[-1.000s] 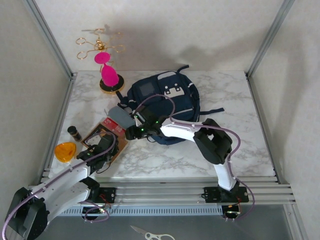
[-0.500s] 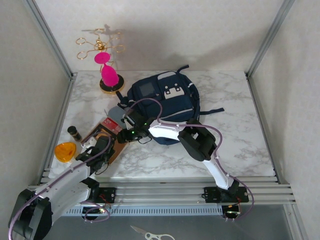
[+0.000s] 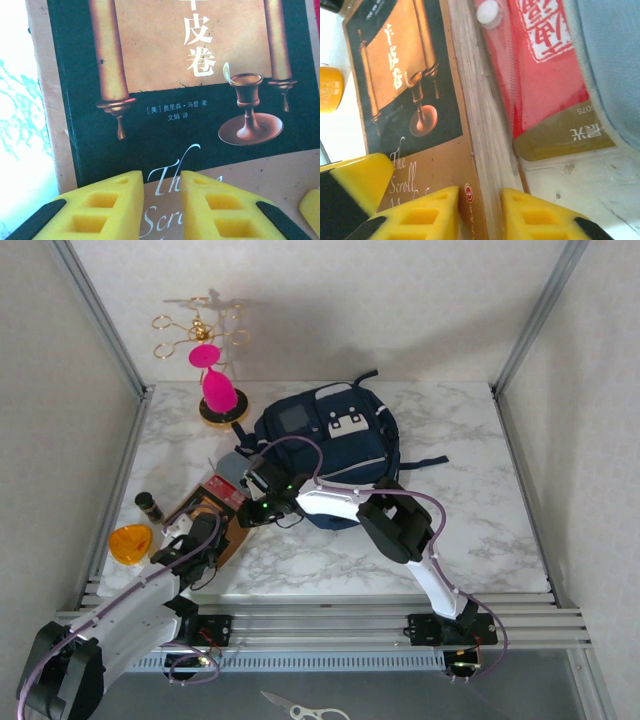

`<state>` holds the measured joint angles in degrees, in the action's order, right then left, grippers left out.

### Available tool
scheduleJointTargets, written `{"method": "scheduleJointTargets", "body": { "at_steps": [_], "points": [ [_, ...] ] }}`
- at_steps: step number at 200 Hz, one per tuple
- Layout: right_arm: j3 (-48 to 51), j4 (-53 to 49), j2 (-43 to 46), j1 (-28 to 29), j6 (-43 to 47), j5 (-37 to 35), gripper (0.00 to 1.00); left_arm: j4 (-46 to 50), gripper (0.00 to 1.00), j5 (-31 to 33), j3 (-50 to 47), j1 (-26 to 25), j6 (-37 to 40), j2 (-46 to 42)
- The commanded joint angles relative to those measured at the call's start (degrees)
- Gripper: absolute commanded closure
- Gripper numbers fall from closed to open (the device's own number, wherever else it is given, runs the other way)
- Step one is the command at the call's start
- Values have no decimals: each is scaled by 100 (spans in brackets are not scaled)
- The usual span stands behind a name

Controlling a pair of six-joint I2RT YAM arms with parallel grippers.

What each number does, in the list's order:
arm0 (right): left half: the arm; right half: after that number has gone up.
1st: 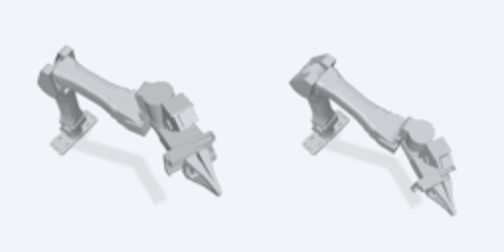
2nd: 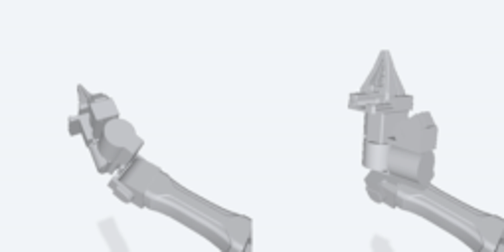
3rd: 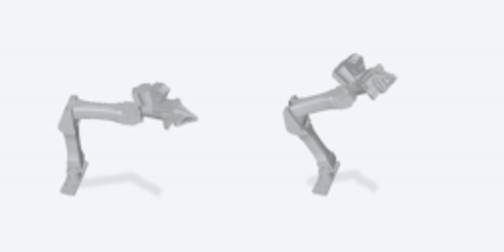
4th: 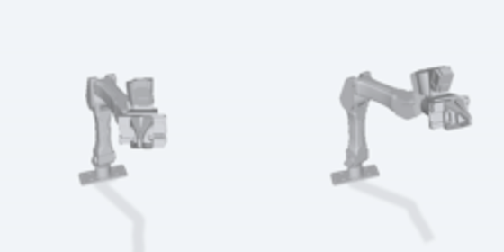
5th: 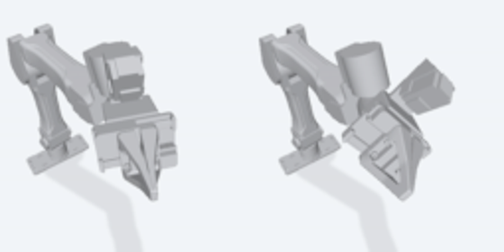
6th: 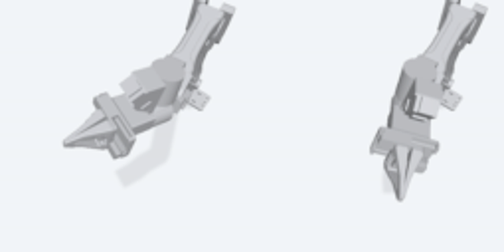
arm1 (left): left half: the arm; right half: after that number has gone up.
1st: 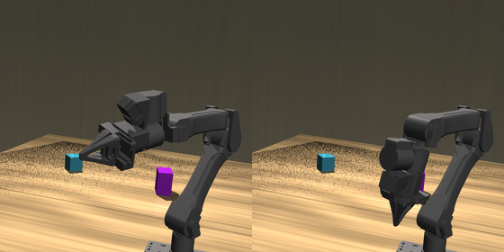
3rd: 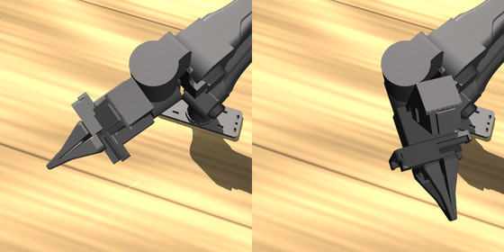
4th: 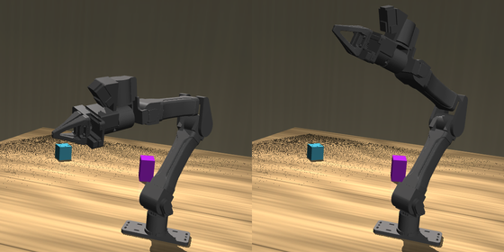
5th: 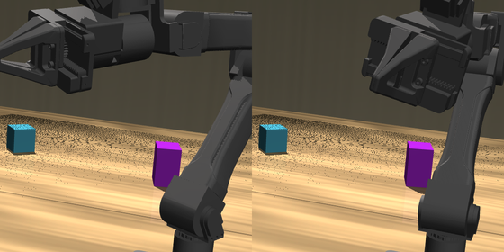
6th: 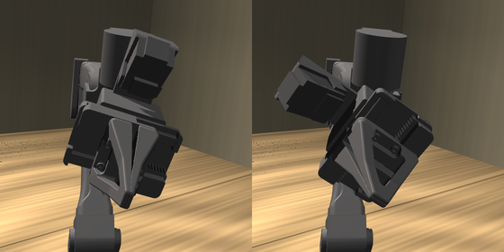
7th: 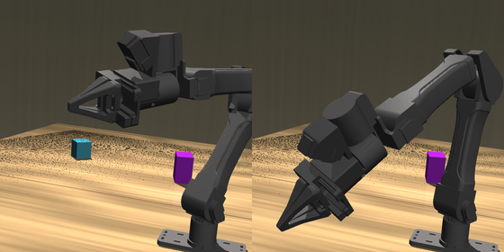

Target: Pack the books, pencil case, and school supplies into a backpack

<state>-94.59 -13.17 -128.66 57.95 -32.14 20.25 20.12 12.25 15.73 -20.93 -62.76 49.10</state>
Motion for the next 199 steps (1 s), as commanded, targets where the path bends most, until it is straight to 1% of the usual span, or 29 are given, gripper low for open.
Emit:
{"method": "scheduleJointTargets", "body": {
  "at_steps": [1, 18, 37, 48, 59, 72, 80, 98, 119, 167, 199],
  "points": [
    [12, 21, 327, 113, -29, 326, 81, -37, 73, -108, -204, 62, 35, 50],
    [-25, -18, 326, 114, -38, 358, 91, -8, 73, -83, -169, 63, 35, 29],
    [-38, -22, 362, 106, -38, 479, 95, -14, 73, -108, -124, 62, 45, -4],
    [8, -20, 426, 114, -70, 466, 100, 38, 72, -118, -69, 63, 53, -26],
    [126, 107, 571, 111, -106, 552, 100, 142, 70, -118, 42, 59, 85, -78],
    [280, 268, 784, 113, -204, 637, 100, 311, 62, -118, 250, 69, 159, -236],
    [380, 377, 917, 107, -263, 713, 100, 442, 59, -95, 402, 79, 213, -351],
    [690, 572, 1338, 106, -420, 698, 100, 767, 56, -56, 798, 115, 335, -600],
    [1155, 891, 1884, 82, -717, 664, 100, 1066, 47, -108, 1298, 132, 468, -757],
    [2129, 1611, 3350, -170, -1502, 813, 100, 1461, 36, -416, 2679, 136, 832, -773],
    [2342, 1817, 4245, -439, -1897, 784, 100, 1526, 25, -798, 3522, 142, 1063, -643]
  ]
}}
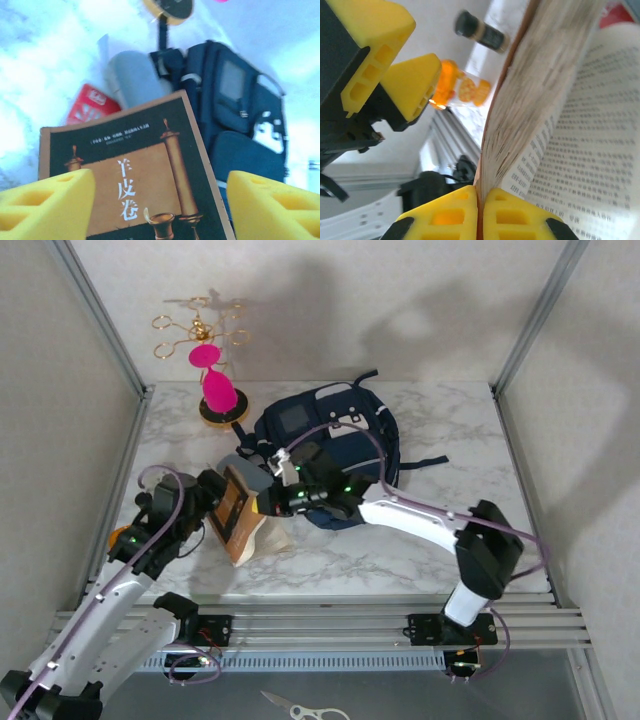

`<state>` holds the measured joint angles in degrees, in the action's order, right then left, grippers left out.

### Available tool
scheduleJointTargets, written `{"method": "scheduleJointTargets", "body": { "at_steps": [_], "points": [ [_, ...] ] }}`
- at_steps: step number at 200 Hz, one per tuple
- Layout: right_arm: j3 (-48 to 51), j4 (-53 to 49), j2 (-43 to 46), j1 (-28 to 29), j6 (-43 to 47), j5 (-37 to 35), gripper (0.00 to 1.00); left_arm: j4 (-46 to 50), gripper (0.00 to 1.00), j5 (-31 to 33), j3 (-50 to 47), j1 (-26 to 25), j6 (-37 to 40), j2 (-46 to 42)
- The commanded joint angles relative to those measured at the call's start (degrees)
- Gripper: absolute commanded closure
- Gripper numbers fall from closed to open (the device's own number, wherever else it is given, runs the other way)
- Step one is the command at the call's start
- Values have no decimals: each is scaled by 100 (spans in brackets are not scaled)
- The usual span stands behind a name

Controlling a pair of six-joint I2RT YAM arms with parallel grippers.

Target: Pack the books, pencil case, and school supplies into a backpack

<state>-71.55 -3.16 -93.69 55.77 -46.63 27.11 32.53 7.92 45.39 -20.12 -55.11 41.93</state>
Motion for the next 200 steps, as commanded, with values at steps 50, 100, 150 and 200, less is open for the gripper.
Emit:
{"method": "scheduleJointTargets", "body": {
  "at_steps": [50, 100, 150, 200],
  "points": [
    [127, 690, 1762, -886, -683, 20, 100, -13, 14, -1074, 1050, 61, 370, 328],
    [575, 1334, 2278, -1723, -854, 667, 100, -1778, 9, -2226, 569, -76, -221, 912],
    [1267, 2434, 2484, -2213, -1623, 1275, 100, -3702, 9, -2473, 274, -817, -1171, 1794],
    [1694, 2877, 2761, -2376, -1964, 1487, 100, -4581, 15, -2225, 209, -1199, -1834, 2291]
  ]
}}
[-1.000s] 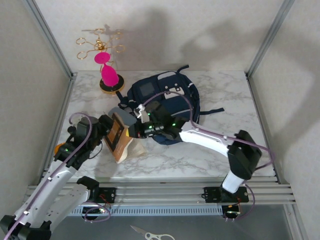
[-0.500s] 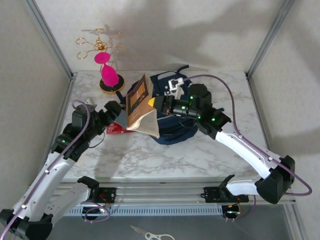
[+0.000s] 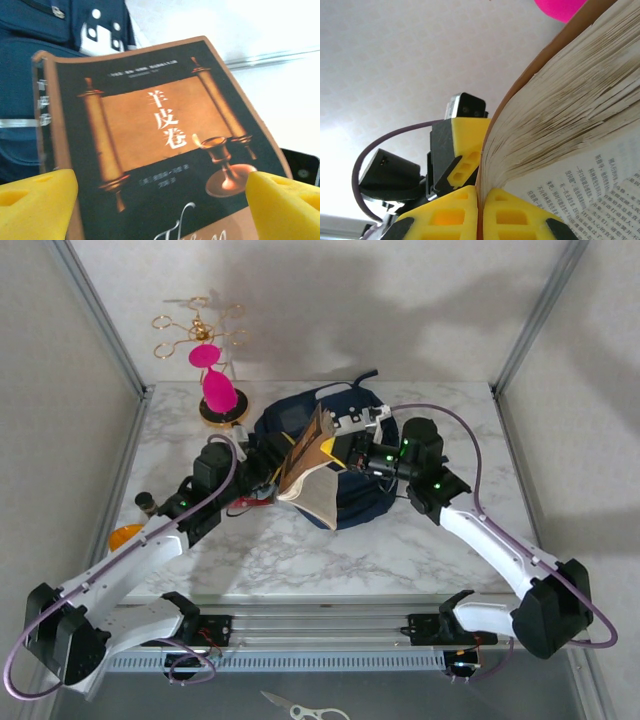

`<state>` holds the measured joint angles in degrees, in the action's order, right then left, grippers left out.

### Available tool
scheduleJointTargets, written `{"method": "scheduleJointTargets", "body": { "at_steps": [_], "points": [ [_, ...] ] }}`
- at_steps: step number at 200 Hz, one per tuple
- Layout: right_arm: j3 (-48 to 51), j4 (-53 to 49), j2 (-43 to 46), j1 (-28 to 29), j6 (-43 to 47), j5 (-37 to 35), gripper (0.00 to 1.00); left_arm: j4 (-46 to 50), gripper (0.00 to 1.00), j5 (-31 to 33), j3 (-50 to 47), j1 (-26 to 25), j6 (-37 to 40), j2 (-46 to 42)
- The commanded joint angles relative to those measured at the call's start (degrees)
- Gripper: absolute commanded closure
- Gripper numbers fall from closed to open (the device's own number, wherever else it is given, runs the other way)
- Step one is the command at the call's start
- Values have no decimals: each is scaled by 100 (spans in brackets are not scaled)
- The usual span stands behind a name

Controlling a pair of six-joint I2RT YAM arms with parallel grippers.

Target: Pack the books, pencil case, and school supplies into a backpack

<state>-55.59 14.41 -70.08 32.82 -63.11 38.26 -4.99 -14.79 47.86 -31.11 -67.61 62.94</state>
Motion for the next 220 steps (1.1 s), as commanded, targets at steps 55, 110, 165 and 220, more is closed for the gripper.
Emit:
{"method": "scheduleJointTargets", "body": {
  "at_steps": [55, 110, 165, 220],
  "points": [
    [254, 1421, 676, -366, -431, 492, 100, -423, 11, 582, -29, -167, -827, 124],
    [392, 2198, 455, -402, -488, 744, 100, -943, 9, 573, -342, -226, -1598, 33],
    [906, 2223, 289, -425, -447, 864, 100, -1873, 24, 593, -181, -369, -1956, 223],
    [1152, 856, 688, -691, 159, 621, 100, -1967, 67, 608, -80, -378, -1706, 264]
  ]
}}
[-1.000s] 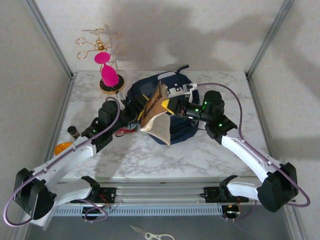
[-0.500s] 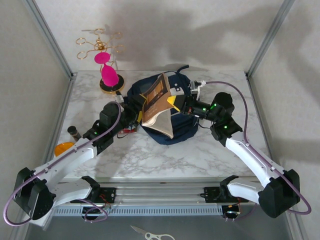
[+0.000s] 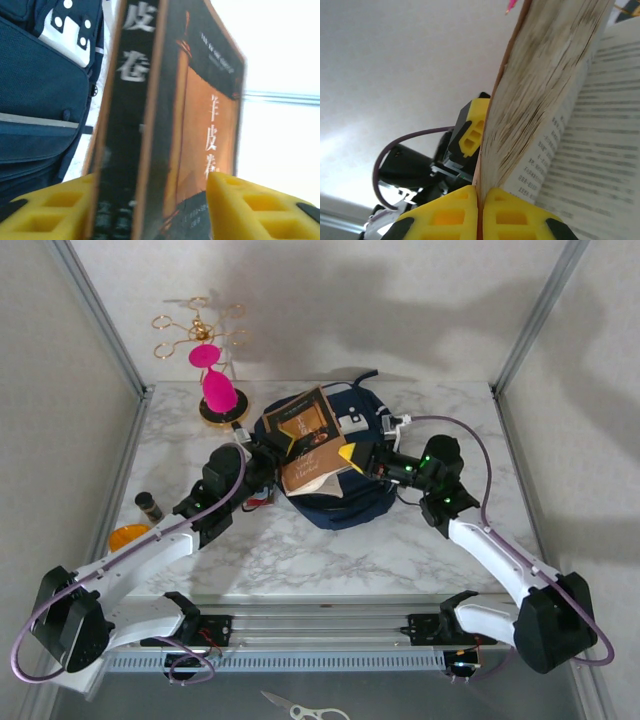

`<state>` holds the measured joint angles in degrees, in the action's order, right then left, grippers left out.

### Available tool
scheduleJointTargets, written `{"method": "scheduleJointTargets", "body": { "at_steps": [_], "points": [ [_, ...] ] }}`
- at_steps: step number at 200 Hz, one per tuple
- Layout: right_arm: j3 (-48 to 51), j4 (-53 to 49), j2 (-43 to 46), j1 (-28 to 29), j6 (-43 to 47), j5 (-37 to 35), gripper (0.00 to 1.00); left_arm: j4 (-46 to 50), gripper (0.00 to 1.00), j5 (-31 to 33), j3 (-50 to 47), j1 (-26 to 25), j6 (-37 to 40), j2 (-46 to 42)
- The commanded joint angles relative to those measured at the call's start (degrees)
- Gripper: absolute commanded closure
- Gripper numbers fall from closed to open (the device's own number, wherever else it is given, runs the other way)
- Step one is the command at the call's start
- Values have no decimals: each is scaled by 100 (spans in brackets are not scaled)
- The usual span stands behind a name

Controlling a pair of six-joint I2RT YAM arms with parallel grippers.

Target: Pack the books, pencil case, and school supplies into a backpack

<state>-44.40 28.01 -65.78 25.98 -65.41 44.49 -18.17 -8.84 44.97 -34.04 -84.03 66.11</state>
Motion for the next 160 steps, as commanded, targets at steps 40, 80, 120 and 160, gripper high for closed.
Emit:
{"method": "scheduleJointTargets", "body": {
  "at_steps": [40, 80, 120, 160],
  "points": [
    [-163, -1559, 362, -75, 983, -92, 64, -784, 100, -95, 368, -85, 397, 74],
    [-210, -2143, 558, -590, 1071, 370, 1, -1771, 100, -849, 546, -132, 573, 484],
    [-352, -1495, 406, -618, 463, 1064, 1, -2283, 100, -1277, 960, -365, 737, 1028],
    [-242, -363, 408, -727, -402, 1500, 1, -1925, 100, -1244, 1230, -428, 1000, 1337]
  ]
}}
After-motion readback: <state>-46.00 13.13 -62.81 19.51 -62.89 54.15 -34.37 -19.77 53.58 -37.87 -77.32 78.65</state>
